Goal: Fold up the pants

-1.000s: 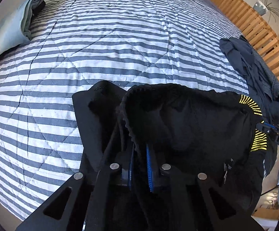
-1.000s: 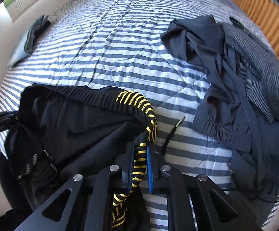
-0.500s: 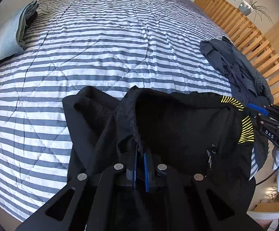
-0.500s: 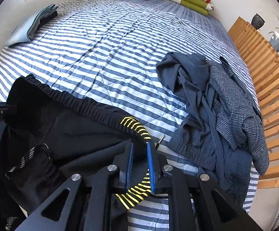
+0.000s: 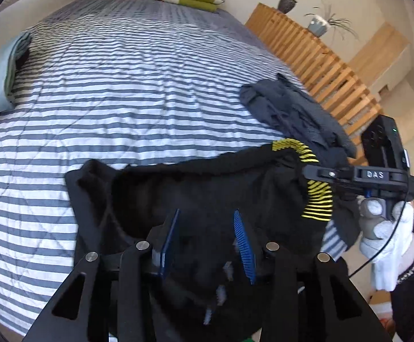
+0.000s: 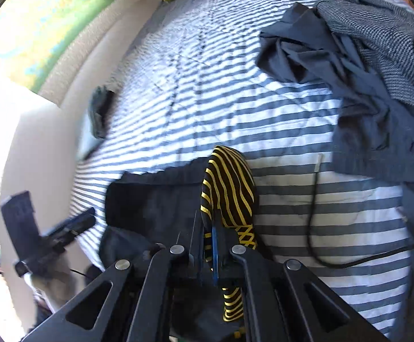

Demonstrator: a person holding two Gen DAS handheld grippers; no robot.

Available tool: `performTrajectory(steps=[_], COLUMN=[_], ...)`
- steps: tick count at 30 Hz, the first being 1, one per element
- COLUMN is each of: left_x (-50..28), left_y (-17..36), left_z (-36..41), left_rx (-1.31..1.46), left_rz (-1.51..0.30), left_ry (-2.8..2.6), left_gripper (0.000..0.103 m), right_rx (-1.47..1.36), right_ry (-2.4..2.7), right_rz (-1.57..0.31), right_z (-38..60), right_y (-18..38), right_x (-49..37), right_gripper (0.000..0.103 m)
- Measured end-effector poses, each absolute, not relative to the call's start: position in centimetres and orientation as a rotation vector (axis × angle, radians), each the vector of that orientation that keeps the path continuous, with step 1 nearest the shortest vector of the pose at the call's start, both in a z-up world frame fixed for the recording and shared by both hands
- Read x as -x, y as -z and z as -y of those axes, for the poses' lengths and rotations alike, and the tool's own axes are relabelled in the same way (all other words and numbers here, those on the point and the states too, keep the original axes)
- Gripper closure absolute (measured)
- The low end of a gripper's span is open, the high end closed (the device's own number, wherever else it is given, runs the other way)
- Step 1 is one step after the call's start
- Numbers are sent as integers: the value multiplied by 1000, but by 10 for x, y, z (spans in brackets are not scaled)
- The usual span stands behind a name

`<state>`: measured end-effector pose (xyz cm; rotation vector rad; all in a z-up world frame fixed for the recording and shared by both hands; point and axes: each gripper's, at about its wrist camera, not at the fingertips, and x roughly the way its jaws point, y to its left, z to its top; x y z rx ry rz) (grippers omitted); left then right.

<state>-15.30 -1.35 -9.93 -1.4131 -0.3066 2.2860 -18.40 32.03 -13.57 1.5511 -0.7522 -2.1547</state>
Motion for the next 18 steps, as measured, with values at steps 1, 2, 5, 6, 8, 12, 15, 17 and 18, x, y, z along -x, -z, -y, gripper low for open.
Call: performTrajectory(steps=[1, 2, 5, 6, 8, 12, 15, 17, 18], left_x=[151, 150, 148, 149, 151, 156, 155, 152, 151], left_y=[97, 94, 88, 87, 89, 94, 94, 93, 93], left_z=[1, -10, -39, -47, -60, -62, -65, -68, -68], left_rx=[1385, 1359, 1292, 1286, 1286, 1286, 1275, 1256, 1256], left_rz=[315, 320, 313, 298, 288, 348, 365, 317, 306], left_ry=[-2251, -2225, -2184, -2190, -2204, -2206, -2194, -2219, -2225], left_gripper=[62, 61, 60, 59, 58, 60, 74, 77, 90], right_rx=[-1507, -1474, -1409, -1398, -1385, -1366, -1362, -1358, -1360], right_ry=[2117, 2071, 1975, 1954, 1924, 1896, 1892, 1892, 1889], right_rz=[819, 875, 959, 965, 972, 991, 1021, 1021, 1022], right_z=[-317, -313, -286, -279, -266, -254, -252, -251, -253], right_y=[131, 128, 120, 118, 113, 105, 107, 106, 107], right_x=[183, 184, 185, 184, 184, 183, 185, 185, 185], right_gripper=[99, 99, 99, 99, 99, 99, 99, 99, 99])
